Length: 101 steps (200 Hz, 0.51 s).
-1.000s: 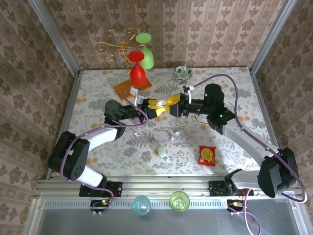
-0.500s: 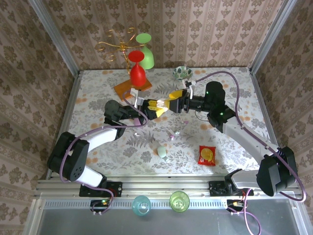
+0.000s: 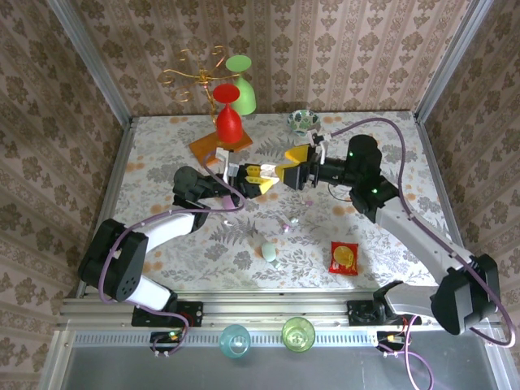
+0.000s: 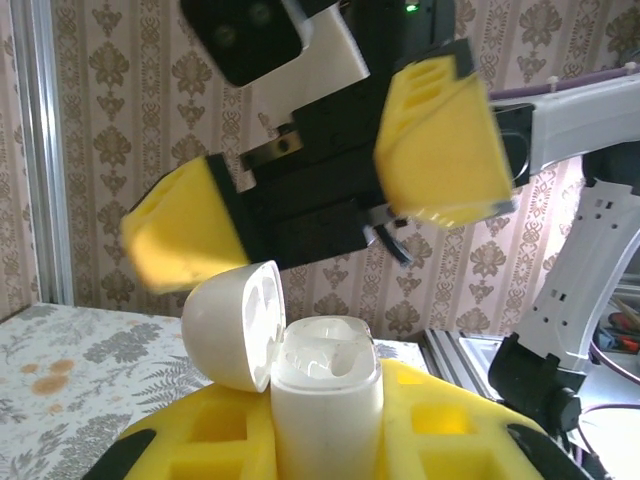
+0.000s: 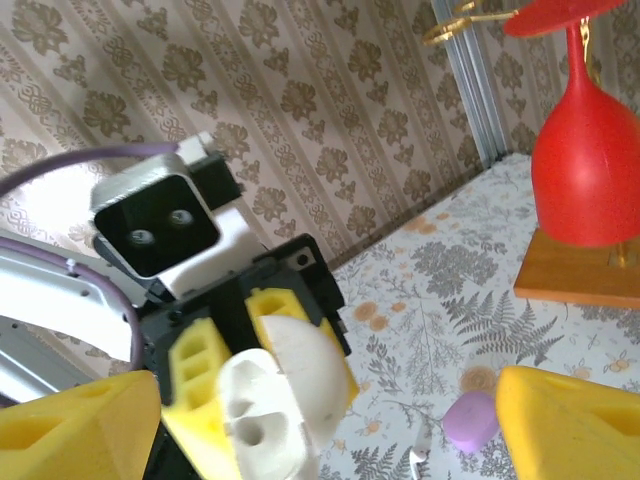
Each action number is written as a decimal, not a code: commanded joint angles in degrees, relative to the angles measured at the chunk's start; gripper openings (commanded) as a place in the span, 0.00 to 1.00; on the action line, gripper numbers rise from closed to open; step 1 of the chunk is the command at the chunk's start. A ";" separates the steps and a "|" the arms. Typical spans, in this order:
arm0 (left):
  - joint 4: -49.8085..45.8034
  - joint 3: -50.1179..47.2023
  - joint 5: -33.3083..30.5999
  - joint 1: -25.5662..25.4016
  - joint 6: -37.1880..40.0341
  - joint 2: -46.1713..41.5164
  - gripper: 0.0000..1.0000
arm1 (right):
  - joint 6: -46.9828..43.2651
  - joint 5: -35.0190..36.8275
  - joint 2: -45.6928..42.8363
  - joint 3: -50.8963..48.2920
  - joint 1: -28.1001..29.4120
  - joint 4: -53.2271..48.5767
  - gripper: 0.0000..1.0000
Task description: Insert the wireless bluetooth earbuds into the charging case
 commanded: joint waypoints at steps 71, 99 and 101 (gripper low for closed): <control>1.80 -3.72 -9.53 1.47 13.10 -2.39 0.00 | -0.80 36.33 -4.25 0.56 -0.77 -29.59 0.86; 1.80 -4.59 -10.50 1.65 14.19 -2.68 0.00 | 0.81 36.43 0.55 1.74 -0.55 -37.42 0.85; 1.80 -4.71 -10.50 1.65 14.37 -2.68 0.00 | 0.98 36.44 0.86 1.70 -0.54 -37.55 0.85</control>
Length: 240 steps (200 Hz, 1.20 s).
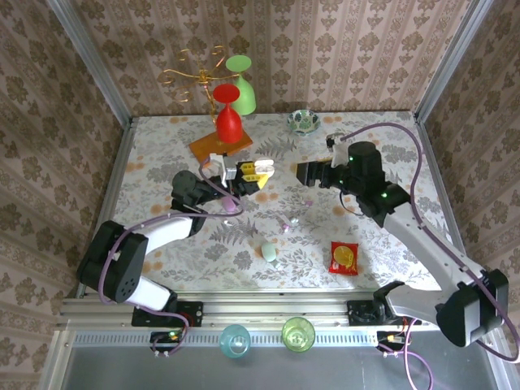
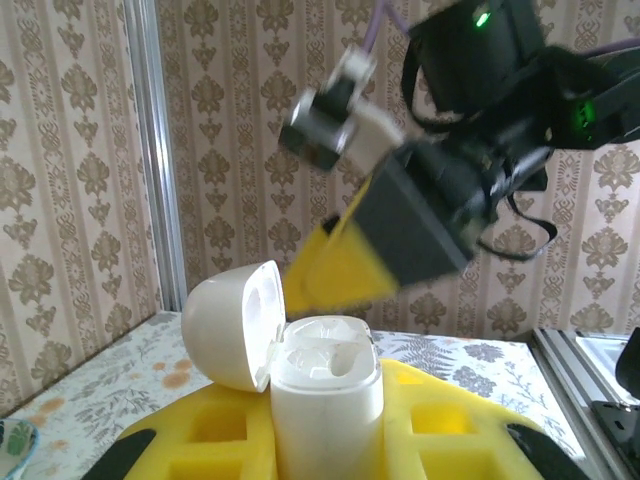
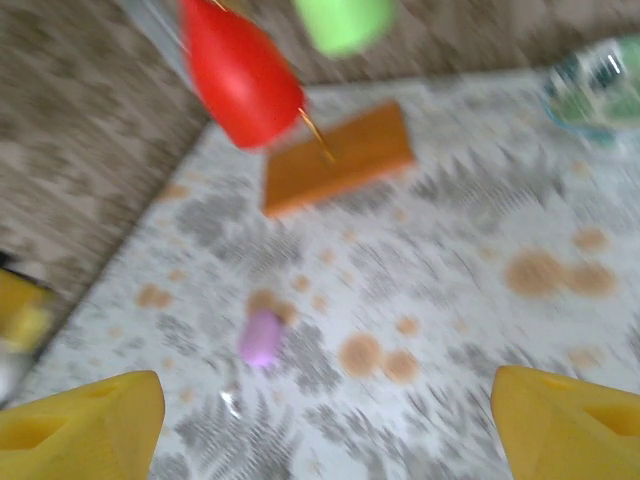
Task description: Insert the wireless bluetooth earbuds into the charging case
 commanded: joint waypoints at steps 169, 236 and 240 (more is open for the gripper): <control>1.74 -3.84 -0.57 0.42 4.01 -3.05 0.00 | -3.56 7.21 46.74 26.05 1.75 -29.23 0.58; 1.78 -2.45 1.15 0.16 3.93 -1.48 0.00 | -2.69 1.56 45.09 20.58 2.34 -25.69 0.54; 1.78 -2.43 1.23 0.16 3.87 -1.50 0.00 | -2.59 1.31 45.11 20.48 2.47 -25.64 0.54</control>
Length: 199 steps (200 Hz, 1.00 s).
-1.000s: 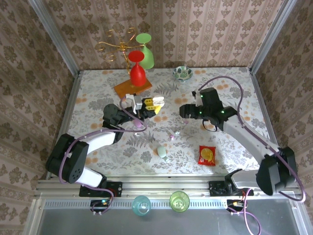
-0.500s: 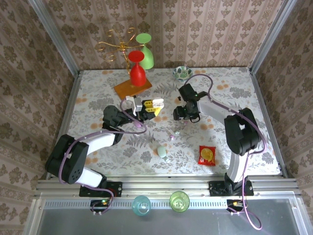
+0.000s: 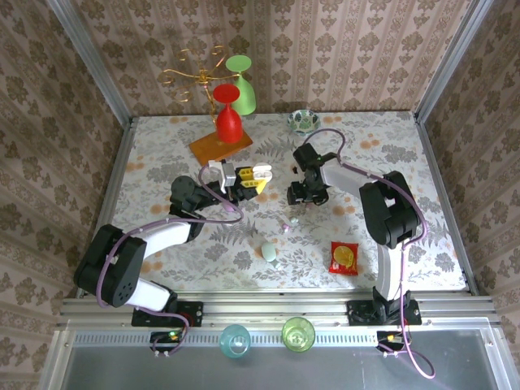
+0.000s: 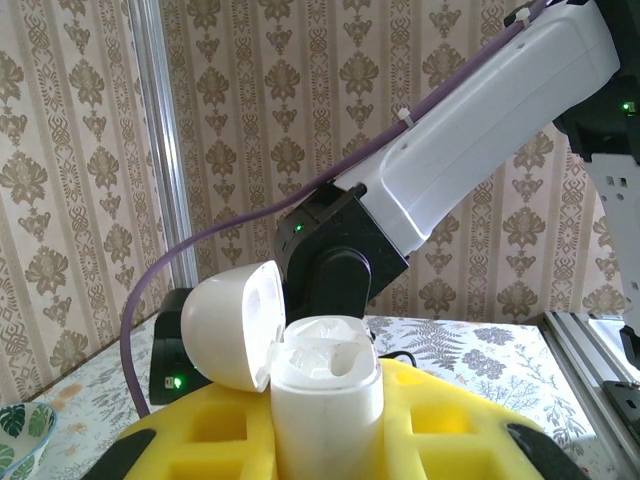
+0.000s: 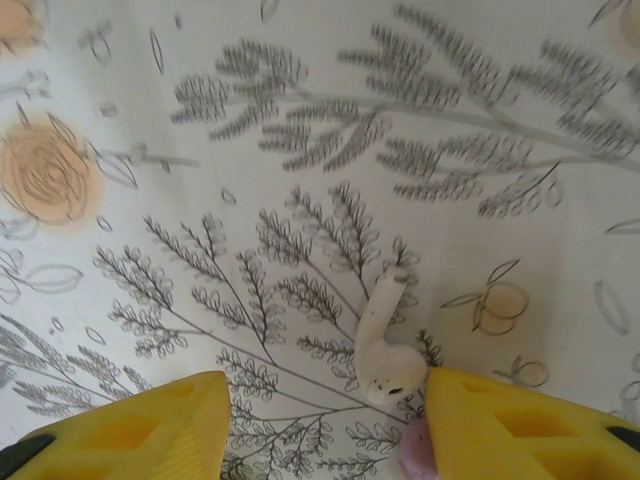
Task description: Insert the wireless bluetooth earbuds into the charging case
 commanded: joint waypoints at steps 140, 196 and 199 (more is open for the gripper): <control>1.70 0.17 1.27 0.12 1.26 -1.15 0.00 | -4.42 -0.98 -3.92 1.44 1.96 -0.09 0.53; 1.67 -1.05 1.66 0.25 2.04 -2.32 0.00 | -13.74 6.61 1.84 9.32 1.96 -7.20 0.57; 1.67 -1.06 1.63 0.21 1.98 -2.30 0.00 | -14.00 6.57 2.37 9.87 1.90 -7.39 0.58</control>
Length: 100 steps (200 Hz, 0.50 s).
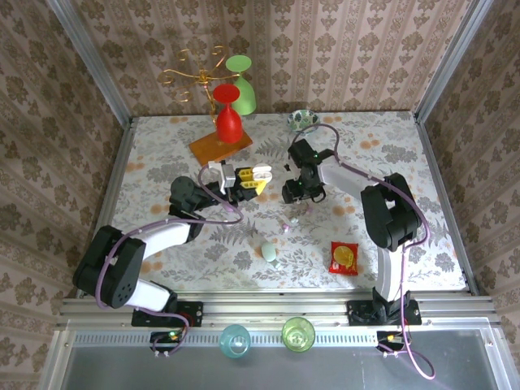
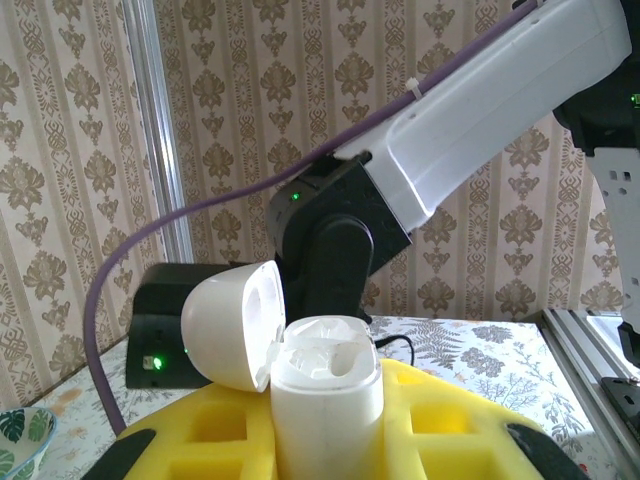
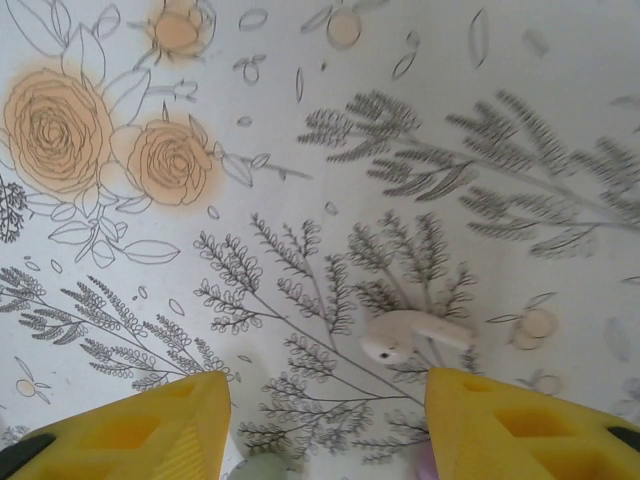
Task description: Insert the wireless bluetooth earbuds into the charging case
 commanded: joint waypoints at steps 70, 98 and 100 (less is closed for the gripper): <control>1.67 -2.05 -0.03 0.09 1.17 -3.10 0.00 | -4.69 -1.52 9.16 8.50 -1.56 -6.01 0.62; 1.69 -2.05 0.07 0.05 1.34 -2.93 0.00 | -4.48 -3.82 6.92 4.60 -1.41 -4.88 0.61; 1.69 -2.10 0.20 0.09 1.39 -2.93 0.00 | -4.50 -4.07 6.67 4.19 -1.31 -4.53 0.60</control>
